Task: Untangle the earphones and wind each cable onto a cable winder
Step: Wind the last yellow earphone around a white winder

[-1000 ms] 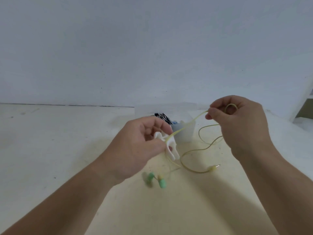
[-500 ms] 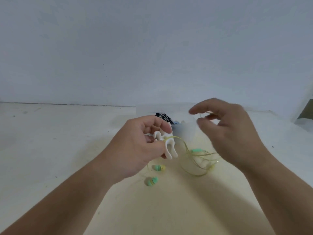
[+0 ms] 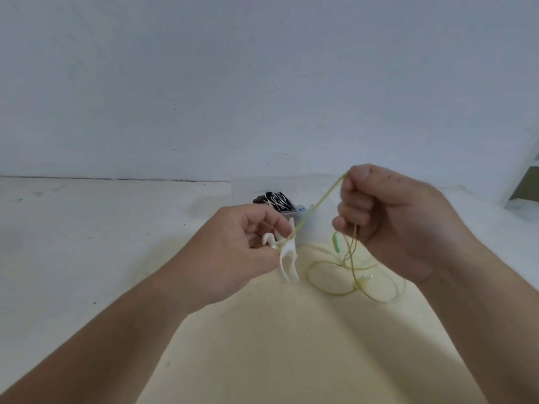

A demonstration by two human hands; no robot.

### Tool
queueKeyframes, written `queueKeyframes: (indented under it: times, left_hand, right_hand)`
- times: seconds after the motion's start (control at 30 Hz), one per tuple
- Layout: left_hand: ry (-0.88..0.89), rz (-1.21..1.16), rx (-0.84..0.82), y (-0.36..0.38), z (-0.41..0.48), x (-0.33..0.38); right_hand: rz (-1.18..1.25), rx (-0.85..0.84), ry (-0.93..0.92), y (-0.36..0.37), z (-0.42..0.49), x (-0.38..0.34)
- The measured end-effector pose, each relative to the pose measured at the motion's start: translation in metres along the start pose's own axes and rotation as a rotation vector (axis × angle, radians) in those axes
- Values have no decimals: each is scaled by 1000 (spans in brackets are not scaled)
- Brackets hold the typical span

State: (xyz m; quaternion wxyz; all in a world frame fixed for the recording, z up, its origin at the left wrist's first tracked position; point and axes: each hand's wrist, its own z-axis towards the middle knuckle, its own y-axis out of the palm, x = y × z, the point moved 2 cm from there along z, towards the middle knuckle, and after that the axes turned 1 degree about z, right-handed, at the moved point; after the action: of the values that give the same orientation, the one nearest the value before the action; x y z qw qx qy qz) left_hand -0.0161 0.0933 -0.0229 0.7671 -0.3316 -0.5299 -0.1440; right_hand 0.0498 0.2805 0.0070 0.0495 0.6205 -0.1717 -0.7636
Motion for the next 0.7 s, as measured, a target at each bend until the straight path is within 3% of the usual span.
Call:
queueKeyframes:
  times: [0.37, 0.7]
  left_hand:
    - [54, 16, -49, 9, -2, 3]
    - [78, -15, -107, 19, -4, 4]
  right_hand:
    - [76, 175, 100, -7, 5, 10]
    - [32, 175, 168, -4, 3, 15]
